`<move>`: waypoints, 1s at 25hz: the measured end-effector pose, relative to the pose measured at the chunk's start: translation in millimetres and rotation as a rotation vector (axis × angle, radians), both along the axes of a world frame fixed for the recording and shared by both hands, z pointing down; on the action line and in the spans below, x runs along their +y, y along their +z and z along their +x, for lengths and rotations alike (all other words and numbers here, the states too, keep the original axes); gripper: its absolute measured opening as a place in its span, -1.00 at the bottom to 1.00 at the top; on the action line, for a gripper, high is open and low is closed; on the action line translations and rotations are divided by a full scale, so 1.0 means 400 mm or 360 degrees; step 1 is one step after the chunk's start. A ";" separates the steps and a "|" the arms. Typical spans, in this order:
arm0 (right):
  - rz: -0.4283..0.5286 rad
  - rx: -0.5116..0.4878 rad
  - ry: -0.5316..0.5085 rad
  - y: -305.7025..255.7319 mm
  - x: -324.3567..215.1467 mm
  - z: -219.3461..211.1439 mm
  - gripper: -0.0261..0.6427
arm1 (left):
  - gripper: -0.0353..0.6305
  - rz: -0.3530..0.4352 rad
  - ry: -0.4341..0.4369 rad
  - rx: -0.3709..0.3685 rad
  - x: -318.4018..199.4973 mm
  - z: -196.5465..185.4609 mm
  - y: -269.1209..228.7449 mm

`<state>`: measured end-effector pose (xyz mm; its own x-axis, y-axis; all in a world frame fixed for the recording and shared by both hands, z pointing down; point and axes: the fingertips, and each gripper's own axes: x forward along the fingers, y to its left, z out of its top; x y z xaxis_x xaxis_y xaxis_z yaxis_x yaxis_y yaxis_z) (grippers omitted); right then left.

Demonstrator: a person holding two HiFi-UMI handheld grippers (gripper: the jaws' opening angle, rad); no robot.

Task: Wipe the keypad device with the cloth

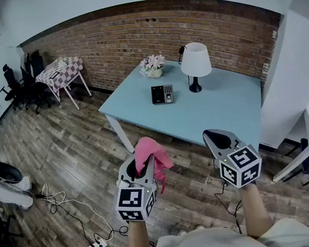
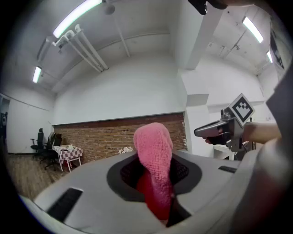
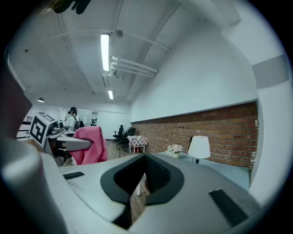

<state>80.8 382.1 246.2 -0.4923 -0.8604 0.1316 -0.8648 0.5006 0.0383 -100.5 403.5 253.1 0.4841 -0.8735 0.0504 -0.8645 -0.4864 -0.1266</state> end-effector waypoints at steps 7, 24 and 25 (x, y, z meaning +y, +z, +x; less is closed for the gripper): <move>0.0010 -0.0025 0.0000 -0.010 0.030 -0.039 -0.86 | -0.57 0.0003 0.0042 -0.0022 0.016 -0.024 -0.020; 0.0022 -0.0112 -0.0044 -0.012 -0.125 -0.100 -0.87 | -0.57 -0.0019 0.0047 -0.0061 -0.145 -0.063 0.016; 0.0016 -0.0107 -0.0039 -0.008 -0.150 -0.096 -0.87 | -0.57 -0.0021 0.0045 -0.0062 -0.169 -0.062 0.017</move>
<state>42.5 322.3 243.0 -0.5208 -0.8490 0.0891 -0.8530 0.5218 -0.0141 -125.2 336.0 259.9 0.5058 -0.8588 0.0811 -0.8451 -0.5122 -0.1533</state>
